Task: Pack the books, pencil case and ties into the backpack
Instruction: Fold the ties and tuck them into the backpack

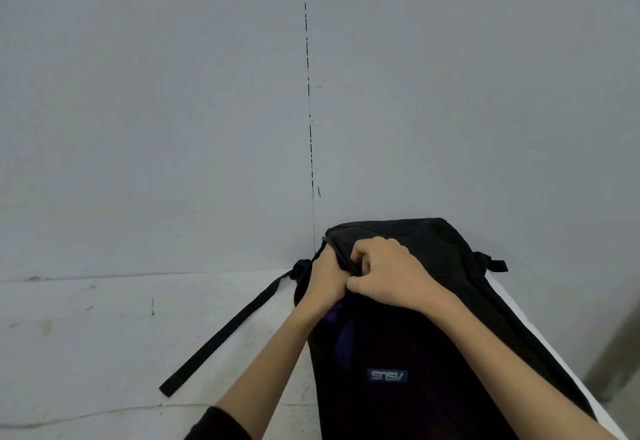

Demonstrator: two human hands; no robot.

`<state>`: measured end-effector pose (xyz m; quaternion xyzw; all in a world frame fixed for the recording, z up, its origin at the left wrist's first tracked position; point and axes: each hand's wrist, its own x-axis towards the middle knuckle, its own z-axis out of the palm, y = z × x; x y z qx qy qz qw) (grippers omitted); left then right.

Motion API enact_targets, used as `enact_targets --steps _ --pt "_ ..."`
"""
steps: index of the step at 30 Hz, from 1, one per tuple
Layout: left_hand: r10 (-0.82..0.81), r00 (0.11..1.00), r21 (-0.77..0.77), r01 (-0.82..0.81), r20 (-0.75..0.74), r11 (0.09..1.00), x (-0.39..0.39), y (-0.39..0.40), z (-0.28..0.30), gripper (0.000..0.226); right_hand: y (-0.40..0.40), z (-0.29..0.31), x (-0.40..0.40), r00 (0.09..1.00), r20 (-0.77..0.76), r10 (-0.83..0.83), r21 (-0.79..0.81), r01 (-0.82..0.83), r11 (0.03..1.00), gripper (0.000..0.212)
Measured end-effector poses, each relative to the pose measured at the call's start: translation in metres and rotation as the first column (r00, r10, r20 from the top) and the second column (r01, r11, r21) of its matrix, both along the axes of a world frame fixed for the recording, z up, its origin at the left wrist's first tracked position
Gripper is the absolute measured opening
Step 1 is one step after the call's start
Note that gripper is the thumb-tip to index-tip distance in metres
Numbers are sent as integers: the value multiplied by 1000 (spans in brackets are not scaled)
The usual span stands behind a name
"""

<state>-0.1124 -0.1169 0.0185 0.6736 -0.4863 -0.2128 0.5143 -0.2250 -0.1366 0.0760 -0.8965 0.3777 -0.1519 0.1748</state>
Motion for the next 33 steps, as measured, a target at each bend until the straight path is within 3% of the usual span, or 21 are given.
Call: enact_targets --steps 3,5,10,14,15,17,20,24,27,29,33 --pt "102 972 -51 -93 211 994 1 3 0 35 0 0 -3 1000 6 -4 10 4 1000 23" --pt "152 961 -22 -151 229 988 5 5 -1 31 0 -1 -4 1000 12 -8 20 8 1000 22" --pt "108 985 22 -106 -136 994 17 15 2 12 3 -3 -4 1000 24 -8 3 8 1000 29" --pt "79 970 3 -80 -230 997 36 27 -2 11 3 -3 -5 999 37 -7 2 7 1000 32" --pt "40 982 45 -32 -184 998 35 29 -3 11 3 -3 -4 999 33 -6 -1 6 1000 31" --pt "-9 997 145 -2 75 989 25 30 -5 11 4 -4 -3 1000 28 -2 -14 3 1000 31" --pt "28 950 107 -64 312 992 11 30 -7 16 6 -4 -1 1000 14 -1 -21 1 1000 31" --pt "45 942 57 -67 333 996 10 33 -11 11 7 -3 -2 1000 4 -3 -20 3 1000 31" --pt "-127 989 128 117 72 985 21 40 -9 10 7 -2 -2 1000 -9 -4 -25 4 1000 32" --pt "-262 962 169 272 -78 947 28 46 -9 18 8 -2 -1 1000 -9 -6 -22 6 1000 32" --pt "-209 939 151 172 275 973 26 51 -19 33 10 -1 0 999 -31 -13 -44 11 999 31"
